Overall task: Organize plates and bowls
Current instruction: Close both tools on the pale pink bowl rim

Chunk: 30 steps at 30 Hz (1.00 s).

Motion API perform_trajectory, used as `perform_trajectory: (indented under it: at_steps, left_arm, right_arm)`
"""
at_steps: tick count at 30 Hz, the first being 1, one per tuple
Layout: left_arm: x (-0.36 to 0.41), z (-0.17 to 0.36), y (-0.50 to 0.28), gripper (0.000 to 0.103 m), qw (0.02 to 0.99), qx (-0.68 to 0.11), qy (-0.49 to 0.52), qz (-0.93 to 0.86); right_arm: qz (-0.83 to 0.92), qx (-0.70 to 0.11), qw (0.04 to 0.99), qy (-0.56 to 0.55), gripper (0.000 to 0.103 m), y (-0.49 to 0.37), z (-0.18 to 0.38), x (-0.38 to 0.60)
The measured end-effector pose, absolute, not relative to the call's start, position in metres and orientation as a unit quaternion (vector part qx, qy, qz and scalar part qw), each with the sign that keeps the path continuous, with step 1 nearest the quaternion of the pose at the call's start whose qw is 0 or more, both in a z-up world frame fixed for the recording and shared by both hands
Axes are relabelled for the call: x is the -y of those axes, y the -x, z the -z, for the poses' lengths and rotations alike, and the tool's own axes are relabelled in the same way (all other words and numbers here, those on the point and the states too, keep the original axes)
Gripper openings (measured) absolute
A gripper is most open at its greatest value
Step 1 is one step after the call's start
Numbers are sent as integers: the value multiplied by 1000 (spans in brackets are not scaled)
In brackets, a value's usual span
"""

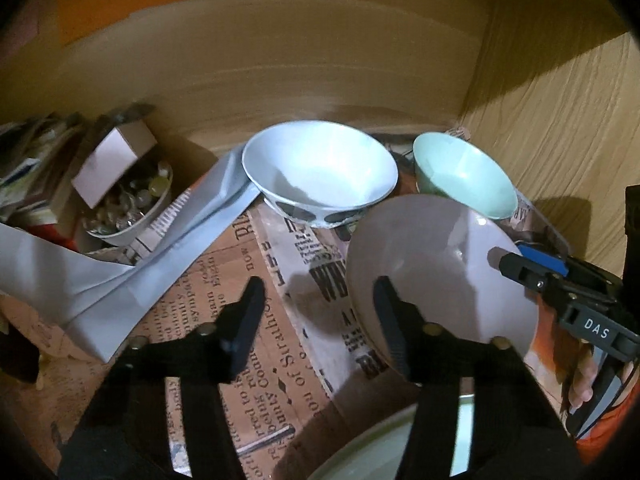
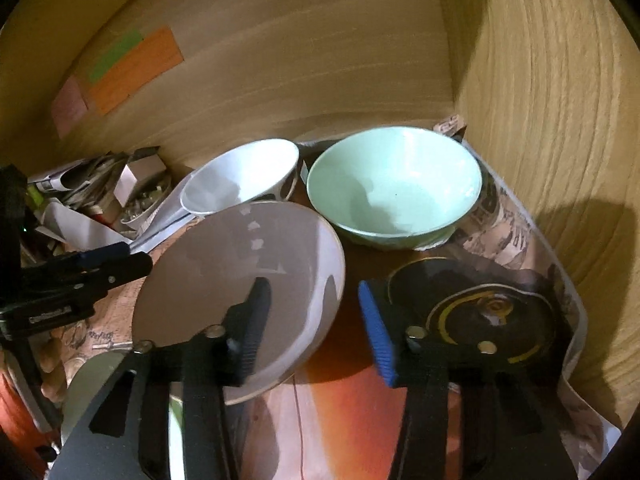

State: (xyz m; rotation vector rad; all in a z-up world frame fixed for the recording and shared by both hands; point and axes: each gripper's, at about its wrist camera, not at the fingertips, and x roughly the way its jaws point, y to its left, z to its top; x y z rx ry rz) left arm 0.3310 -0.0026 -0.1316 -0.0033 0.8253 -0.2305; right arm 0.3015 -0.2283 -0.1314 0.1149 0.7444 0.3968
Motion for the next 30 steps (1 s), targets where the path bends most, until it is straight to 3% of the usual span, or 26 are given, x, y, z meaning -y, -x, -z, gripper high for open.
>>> perform_trajectory:
  at_steps: [4, 6, 14, 30]
  left_arm:
    - [3, 137, -337, 34, 900, -416, 18, 133]
    - [2, 138, -338, 28, 896, -419, 25, 145]
    - [20, 147, -344, 11, 883, -439, 7, 169]
    - [19, 140, -330, 11, 895, -423, 7, 139]
  right_arm:
    - [-198, -377, 903, -62, 33, -306, 140, 227]
    - [-204, -386, 897, -63, 24, -309, 147, 224]
    - [-204, -380, 900, -62, 24, -308, 151, 224]
    - [-205, -356, 910, -61, 23, -296, 131, 217]
